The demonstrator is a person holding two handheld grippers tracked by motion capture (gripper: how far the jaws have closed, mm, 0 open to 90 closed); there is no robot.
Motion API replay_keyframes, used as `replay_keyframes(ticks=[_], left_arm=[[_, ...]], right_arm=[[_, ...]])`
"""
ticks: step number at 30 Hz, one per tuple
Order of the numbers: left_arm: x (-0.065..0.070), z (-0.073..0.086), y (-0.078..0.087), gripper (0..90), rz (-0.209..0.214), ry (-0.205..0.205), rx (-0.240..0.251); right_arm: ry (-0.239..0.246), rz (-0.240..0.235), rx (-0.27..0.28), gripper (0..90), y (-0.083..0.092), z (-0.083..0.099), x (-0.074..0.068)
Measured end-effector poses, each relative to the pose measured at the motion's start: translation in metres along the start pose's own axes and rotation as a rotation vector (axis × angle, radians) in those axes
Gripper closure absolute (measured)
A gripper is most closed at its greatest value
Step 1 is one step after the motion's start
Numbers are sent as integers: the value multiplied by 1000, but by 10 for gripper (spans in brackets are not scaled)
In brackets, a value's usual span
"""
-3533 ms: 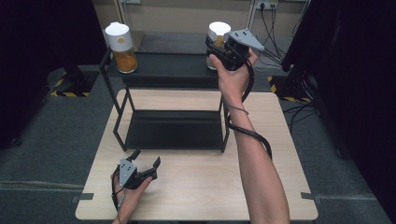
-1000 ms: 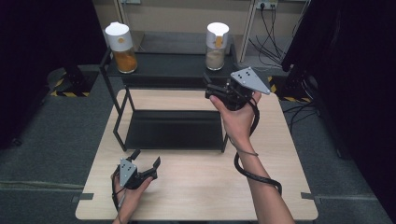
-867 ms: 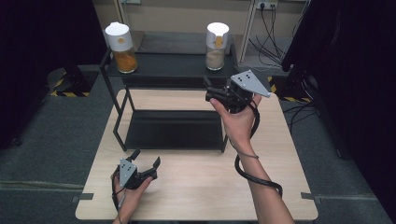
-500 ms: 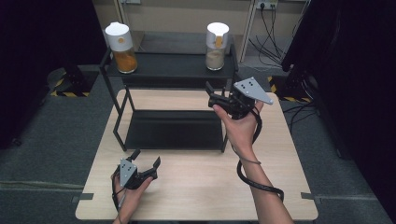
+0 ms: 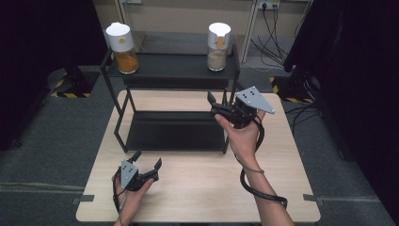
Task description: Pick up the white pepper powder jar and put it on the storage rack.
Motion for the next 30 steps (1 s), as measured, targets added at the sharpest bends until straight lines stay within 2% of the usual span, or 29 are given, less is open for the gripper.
replay_keyframes(ticks=[30], left_arm=[[1, 0, 0, 126, -3, 0, 4]], right_arm=[[3, -34, -79, 37, 18, 40, 3]])
Point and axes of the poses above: each handheld gripper's, and its own axes: y roughly backward along the jaws, z roughly out of its underside, x roughly to its right, the point moved 5 cm from there along -y, roughly forward along the jaws, and after that the axes turned 11 degrees about z, right-handed, at the moved point
